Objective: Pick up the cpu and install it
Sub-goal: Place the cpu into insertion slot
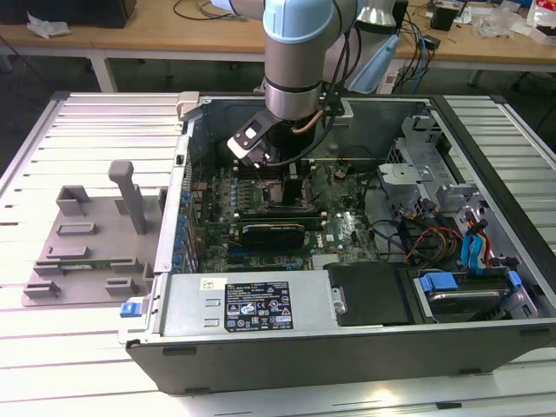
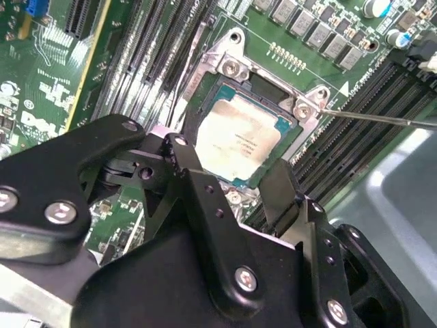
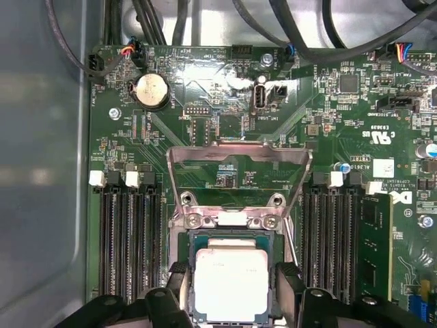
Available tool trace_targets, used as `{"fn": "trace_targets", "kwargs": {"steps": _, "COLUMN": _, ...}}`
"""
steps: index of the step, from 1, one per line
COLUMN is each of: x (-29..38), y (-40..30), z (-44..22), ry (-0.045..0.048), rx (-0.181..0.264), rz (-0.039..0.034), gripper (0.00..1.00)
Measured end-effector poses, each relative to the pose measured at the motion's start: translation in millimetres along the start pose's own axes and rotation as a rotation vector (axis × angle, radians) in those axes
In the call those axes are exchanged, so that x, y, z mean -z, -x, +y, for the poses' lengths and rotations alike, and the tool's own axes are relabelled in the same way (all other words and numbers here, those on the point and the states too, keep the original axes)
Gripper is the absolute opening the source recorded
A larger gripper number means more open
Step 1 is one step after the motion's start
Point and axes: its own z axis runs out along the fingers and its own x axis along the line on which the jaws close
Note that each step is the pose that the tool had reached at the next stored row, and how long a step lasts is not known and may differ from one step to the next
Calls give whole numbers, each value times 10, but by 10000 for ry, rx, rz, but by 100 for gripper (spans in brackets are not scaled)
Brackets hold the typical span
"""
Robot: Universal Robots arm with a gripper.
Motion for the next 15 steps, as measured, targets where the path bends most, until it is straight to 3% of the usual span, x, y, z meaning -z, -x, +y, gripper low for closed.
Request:
{"fn": "trace_targets", "kwargs": {"steps": 3, "x": 1, "y": 1, "z": 0, "ry": -2, "rx": 1, "rz": -10, "gripper": 61}}
{"fn": "trace_targets", "kwargs": {"steps": 4, "x": 1, "y": 0, "z": 0, "ry": -1, "rx": 1, "rz": -12, "gripper": 54}}
{"fn": "trace_targets", "kwargs": {"steps": 7, "x": 1, "y": 0, "z": 0, "ry": -1, "rx": 1, "rz": -22, "gripper": 18}}
{"fn": "trace_targets", "kwargs": {"steps": 8, "x": 0, "y": 0, "z": 0, "ry": -1, "rx": 1, "rz": -23, "gripper": 11}}
{"fn": "trace_targets", "kwargs": {"steps": 10, "x": 3, "y": 0, "z": 0, "ry": -2, "rx": 1, "rz": -31, "gripper": 11}}
{"fn": "trace_targets", "kwargs": {"steps": 13, "x": 117, "y": -1, "z": 4, "ry": -1, "rx": 0, "rz": -29, "gripper": 11}}
{"fn": "trace_targets", "kwargs": {"steps": 15, "x": 119, "y": -1, "z": 4, "ry": 0, "rx": 1, "rz": -28, "gripper": 11}}
